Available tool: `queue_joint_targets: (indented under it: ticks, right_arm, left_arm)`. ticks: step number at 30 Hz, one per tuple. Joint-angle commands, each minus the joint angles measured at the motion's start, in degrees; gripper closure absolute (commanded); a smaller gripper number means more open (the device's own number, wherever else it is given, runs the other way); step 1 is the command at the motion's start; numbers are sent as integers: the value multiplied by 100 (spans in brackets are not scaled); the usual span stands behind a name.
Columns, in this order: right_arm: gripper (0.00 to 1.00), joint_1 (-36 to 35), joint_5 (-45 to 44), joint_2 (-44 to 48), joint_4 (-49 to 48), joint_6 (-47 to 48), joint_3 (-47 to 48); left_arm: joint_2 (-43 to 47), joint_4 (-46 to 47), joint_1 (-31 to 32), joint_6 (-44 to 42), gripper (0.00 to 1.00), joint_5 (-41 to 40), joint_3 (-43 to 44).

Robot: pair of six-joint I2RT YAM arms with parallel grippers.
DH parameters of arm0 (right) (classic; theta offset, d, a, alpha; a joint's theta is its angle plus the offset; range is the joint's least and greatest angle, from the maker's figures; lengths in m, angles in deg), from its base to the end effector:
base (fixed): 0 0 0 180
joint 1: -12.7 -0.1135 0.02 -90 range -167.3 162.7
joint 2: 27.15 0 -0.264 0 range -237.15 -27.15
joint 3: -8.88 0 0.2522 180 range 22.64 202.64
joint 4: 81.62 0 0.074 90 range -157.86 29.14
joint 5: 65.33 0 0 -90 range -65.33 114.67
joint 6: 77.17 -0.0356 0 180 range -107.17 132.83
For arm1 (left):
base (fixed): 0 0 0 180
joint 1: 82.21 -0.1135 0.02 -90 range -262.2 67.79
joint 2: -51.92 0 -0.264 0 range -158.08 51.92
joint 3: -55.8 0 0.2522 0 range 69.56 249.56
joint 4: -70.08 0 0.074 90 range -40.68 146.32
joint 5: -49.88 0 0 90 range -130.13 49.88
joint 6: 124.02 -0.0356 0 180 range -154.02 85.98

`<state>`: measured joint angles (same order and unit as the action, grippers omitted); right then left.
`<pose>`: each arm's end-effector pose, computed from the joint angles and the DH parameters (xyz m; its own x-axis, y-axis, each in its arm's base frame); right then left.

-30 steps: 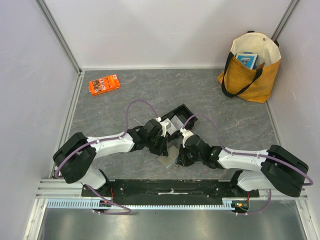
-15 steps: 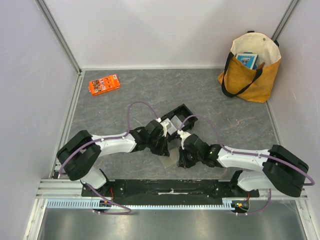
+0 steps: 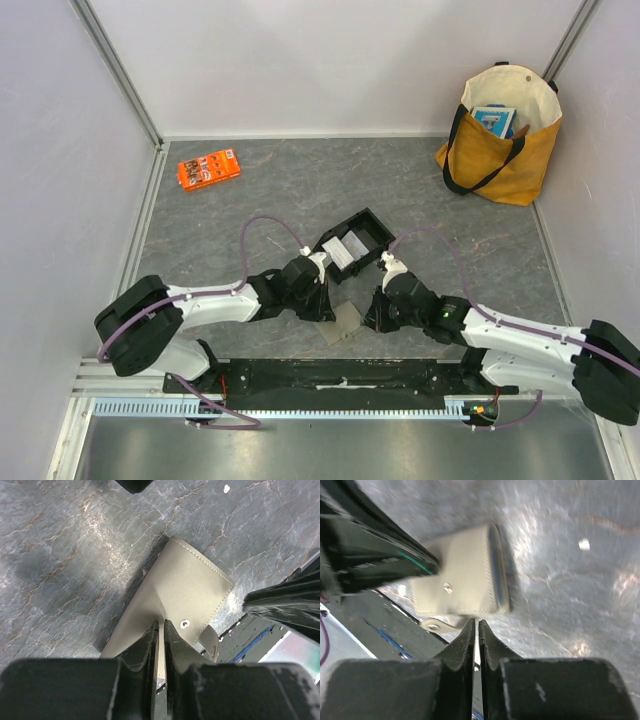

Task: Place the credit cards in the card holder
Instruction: Close the card holder at the center of the board.

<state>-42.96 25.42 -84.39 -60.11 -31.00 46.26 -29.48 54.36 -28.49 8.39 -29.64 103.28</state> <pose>0.1105 0.1626 0.1774 -0.8446 -0.0087 -0.5354 -0.3414 0.7790 0.5259 0.1489 -0.2137 0.1507 -0.9145 0.1252 -0.3847 0.3326 0.7738 -0.5391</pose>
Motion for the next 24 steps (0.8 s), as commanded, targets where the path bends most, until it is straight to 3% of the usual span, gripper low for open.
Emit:
queue_joint_targets:
  ticks: [1, 8, 15, 24]
  right_arm:
    - [89, -24, 268, -244, 148, -617, -208]
    - [92, -155, 136, -902, 122, -837, 29]
    - [91, -367, 171, -2159, -264, -750, 591]
    - [91, -148, -348, -3373, -63, 374, 1935]
  left_arm:
    - [45, -542, 209, 583, 84, -511, -313]
    - [327, -586, 385, 909, 78, -828, -331]
    - [362, -823, 385, 935, 77, -925, -260]
    - [959, -1438, 403, 1489, 74, -1548, -322]
